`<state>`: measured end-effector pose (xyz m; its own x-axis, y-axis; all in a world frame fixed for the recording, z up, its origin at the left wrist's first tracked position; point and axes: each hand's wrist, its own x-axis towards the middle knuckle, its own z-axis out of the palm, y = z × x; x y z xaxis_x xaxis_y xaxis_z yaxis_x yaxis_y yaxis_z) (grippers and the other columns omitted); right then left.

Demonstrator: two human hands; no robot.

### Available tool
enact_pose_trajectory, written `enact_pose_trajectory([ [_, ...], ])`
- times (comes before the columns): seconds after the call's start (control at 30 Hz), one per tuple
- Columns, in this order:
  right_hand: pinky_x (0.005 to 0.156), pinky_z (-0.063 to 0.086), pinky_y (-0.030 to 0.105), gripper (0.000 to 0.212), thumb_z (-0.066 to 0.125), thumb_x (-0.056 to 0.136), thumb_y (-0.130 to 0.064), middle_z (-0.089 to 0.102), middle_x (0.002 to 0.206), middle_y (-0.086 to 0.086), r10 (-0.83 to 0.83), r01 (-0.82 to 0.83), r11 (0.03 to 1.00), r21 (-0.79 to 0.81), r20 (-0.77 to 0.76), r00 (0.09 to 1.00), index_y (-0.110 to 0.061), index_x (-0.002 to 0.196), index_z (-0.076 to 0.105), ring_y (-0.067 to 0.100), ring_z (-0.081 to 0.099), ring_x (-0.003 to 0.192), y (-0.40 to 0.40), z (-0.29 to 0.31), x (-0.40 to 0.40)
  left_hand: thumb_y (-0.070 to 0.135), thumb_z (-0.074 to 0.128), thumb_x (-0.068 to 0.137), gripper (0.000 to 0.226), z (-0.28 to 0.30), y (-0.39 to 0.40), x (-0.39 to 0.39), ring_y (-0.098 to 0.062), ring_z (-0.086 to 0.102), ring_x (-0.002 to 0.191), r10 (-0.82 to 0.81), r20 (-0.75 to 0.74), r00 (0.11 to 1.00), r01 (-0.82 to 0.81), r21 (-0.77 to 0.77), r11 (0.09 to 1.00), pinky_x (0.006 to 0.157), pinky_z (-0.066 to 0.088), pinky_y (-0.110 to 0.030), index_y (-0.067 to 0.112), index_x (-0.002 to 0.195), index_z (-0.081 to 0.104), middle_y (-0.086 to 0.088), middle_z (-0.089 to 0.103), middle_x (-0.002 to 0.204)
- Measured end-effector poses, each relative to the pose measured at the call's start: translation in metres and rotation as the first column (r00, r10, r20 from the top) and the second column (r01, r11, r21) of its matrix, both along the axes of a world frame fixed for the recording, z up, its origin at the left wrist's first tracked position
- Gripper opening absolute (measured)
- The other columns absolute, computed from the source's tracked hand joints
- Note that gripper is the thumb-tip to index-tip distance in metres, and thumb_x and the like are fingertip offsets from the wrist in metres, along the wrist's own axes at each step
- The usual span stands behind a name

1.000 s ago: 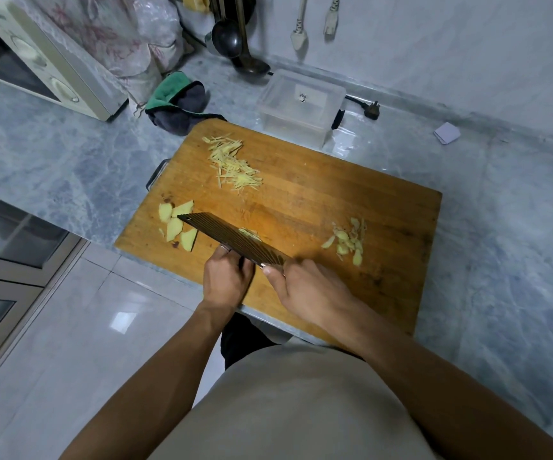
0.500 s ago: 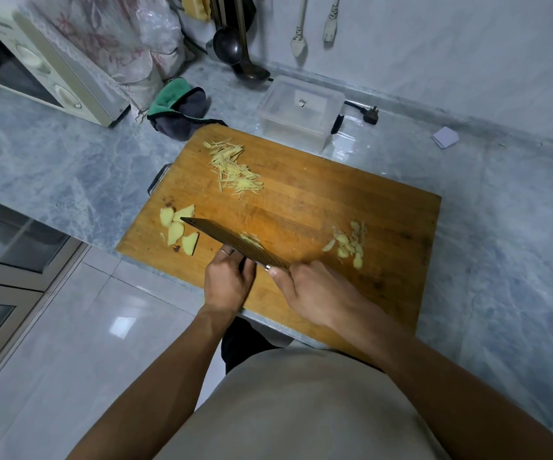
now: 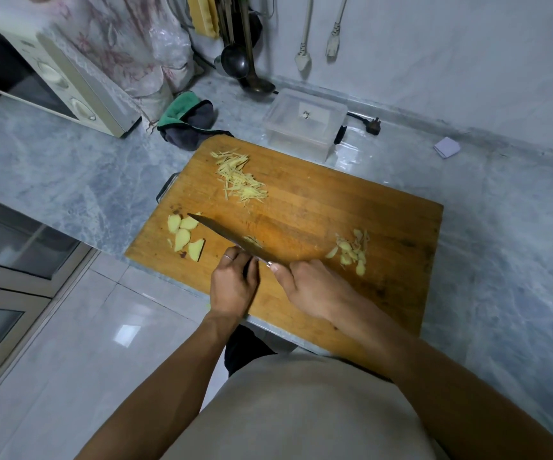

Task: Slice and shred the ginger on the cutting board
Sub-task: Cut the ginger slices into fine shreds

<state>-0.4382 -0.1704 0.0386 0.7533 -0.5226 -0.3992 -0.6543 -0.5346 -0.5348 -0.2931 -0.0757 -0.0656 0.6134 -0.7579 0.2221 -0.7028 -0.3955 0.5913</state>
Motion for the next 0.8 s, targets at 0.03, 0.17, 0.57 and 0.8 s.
enact_pose_trajectory([
  [0.03, 0.069, 0.054, 0.039, 0.062, 0.023, 0.106, -0.056, 0.064, 0.076, 0.011, -0.011, 0.011, 1.0, 0.014, 0.01, 1.0, -0.015, 0.071, 0.055, 0.03, 0.063, 0.073, -0.002, 0.001, -0.001, 0.008, 0.065, 0.09, 0.011, -0.001, 0.0, -0.001, -0.03, 0.065, 0.083, 0.001, 0.002, 1.0, -0.001, -0.016, 1.0, 0.065, 0.048, -0.027, 0.002, 0.095, 0.072, -0.014, 0.066, 0.108],
  [0.17, 0.07, 0.052, 0.042, 0.068, 0.025, 0.107, -0.054, 0.06, 0.067, 0.01, -0.056, 0.053, 0.996, 0.077, 0.042, 0.998, -0.01, 0.064, 0.055, 0.028, 0.062, 0.068, -0.012, 0.002, -0.008, 0.014, 0.066, 0.093, 0.02, -0.003, -0.002, 0.0, -0.023, 0.063, 0.099, 0.029, -0.025, 0.999, -0.03, -0.022, 0.999, 0.076, 0.054, -0.032, 0.004, 0.109, 0.072, -0.011, 0.062, 0.125],
  [0.57, 0.061, 0.05, 0.047, 0.067, 0.026, 0.105, -0.056, 0.056, 0.064, 0.011, -0.03, 0.027, 0.998, 0.065, 0.043, 0.999, -0.01, 0.064, 0.051, 0.029, 0.057, 0.059, -0.014, 0.006, -0.011, 0.023, 0.049, 0.096, 0.03, 0.001, -0.005, -0.002, -0.027, 0.062, 0.099, -0.046, 0.19, 0.981, 0.042, 0.025, 0.999, 0.061, 0.052, -0.03, 0.006, 0.103, 0.073, -0.01, 0.068, 0.107],
  [0.8, 0.051, 0.036, 0.032, 0.062, 0.025, 0.106, -0.054, 0.056, 0.068, 0.008, 0.016, -0.014, 0.998, -0.054, 0.026, 1.0, -0.016, 0.066, 0.051, 0.026, 0.055, 0.059, -0.003, -0.001, -0.011, 0.023, 0.052, 0.095, 0.025, 0.003, -0.006, -0.003, -0.028, 0.06, 0.102, -0.017, 0.2, 0.98, 0.004, 0.069, 0.998, 0.057, 0.051, -0.032, 0.008, 0.099, 0.072, -0.01, 0.068, 0.108],
])
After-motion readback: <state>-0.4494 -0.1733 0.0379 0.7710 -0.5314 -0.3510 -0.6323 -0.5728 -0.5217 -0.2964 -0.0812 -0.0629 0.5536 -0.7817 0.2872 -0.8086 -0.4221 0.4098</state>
